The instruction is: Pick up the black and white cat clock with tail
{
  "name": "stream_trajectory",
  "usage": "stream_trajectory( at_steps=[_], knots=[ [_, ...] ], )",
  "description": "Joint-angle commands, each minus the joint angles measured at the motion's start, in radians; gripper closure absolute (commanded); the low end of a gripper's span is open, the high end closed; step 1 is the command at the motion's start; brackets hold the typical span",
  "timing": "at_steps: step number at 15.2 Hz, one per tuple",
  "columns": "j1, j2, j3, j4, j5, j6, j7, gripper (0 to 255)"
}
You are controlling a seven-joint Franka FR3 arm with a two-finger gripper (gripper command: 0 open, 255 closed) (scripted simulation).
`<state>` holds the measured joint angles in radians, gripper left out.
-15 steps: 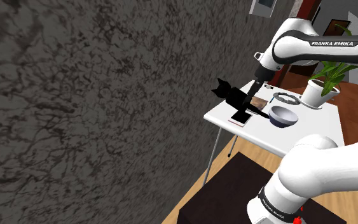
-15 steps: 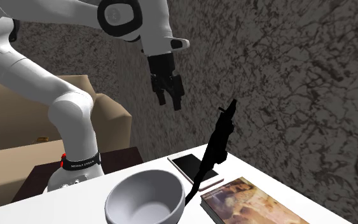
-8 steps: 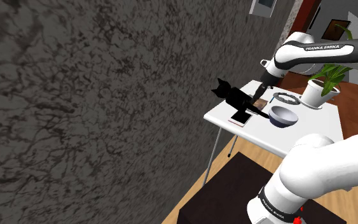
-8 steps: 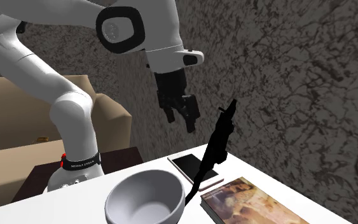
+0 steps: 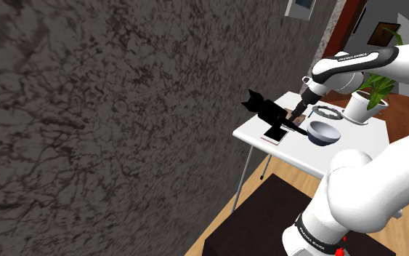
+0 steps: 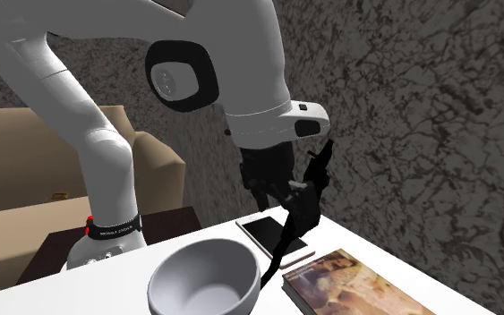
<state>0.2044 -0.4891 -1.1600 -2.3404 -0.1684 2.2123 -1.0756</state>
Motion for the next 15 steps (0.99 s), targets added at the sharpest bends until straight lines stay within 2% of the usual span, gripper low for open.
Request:
stream_trajectory(
  at_steps=[1, 7, 9, 10, 15],
  knots=[
    [0.052, 0.026, -0.07, 0.012, 0.022, 0.026, -0.041, 0],
    [0.121, 0.059, -0.162, -0.028, 0.04, 0.108, -0.076, 0],
    [0.13, 0.062, -0.173, -0.031, 0.042, 0.116, -0.079, 0],
    [0.131, 0.063, -0.172, -0.031, 0.043, 0.117, -0.078, 255],
    [0.13, 0.063, -0.172, -0.03, 0.042, 0.115, -0.078, 255]
  ],
)
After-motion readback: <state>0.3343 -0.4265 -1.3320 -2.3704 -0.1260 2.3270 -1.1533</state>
